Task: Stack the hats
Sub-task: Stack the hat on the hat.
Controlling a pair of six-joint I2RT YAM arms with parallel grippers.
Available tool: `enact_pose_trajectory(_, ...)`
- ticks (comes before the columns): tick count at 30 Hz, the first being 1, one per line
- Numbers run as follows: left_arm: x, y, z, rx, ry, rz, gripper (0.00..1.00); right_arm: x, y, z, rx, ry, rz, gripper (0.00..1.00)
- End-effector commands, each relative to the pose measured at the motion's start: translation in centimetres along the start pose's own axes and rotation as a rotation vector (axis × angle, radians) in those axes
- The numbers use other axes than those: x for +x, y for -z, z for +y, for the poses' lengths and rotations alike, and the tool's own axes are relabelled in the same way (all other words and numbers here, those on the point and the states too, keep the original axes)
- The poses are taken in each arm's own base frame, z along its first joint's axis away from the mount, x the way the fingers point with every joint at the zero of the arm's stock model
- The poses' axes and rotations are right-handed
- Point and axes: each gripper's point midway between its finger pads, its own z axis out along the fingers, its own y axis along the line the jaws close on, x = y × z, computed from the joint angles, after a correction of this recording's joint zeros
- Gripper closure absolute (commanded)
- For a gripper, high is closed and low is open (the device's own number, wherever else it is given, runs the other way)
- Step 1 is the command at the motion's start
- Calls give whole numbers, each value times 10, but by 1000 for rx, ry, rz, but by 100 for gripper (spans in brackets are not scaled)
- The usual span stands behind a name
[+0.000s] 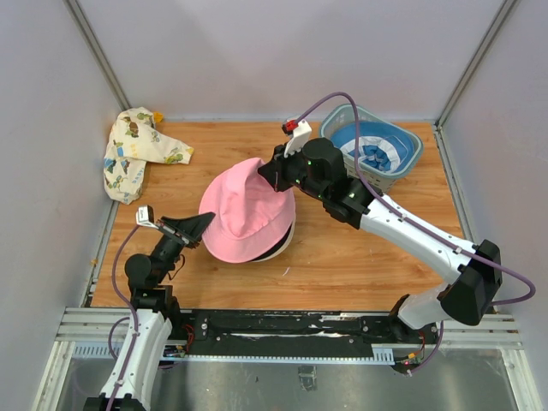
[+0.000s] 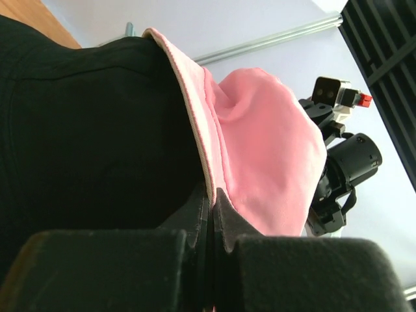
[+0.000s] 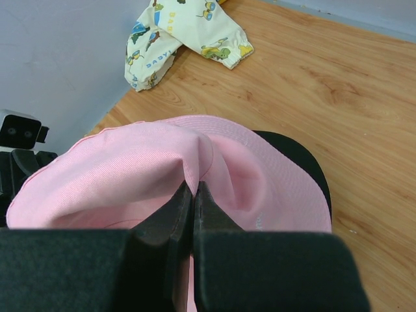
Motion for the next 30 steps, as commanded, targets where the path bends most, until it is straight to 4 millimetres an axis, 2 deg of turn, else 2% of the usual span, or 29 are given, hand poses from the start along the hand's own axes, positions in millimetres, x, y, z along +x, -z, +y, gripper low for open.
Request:
enact_pose_trajectory(1,-3,0,-7,45,-6,-24,100,-15,7,4,-24,3,-38,99)
enact_pose_trajectory(8,-16,-2,-2,25,-9,-95,100,-16,12,0,-10,43,-37,97)
enact_pose_trajectory(13,-27,-3,8,-20,-18,-158,100,-17,12,0,-9,59,-37,89)
enact_pose_trajectory(21,-48,4,28,-108,-35,-292,100,-6,6,-3,-33,23,-19,81)
enact_pose_trajectory(28,-48,13,60,-203,-30,-316,99,6,5,-4,-36,2,-1,73)
enact_pose_trajectory(30,-47,14,66,-220,-33,-312,99,10,5,-6,-34,-4,1,68)
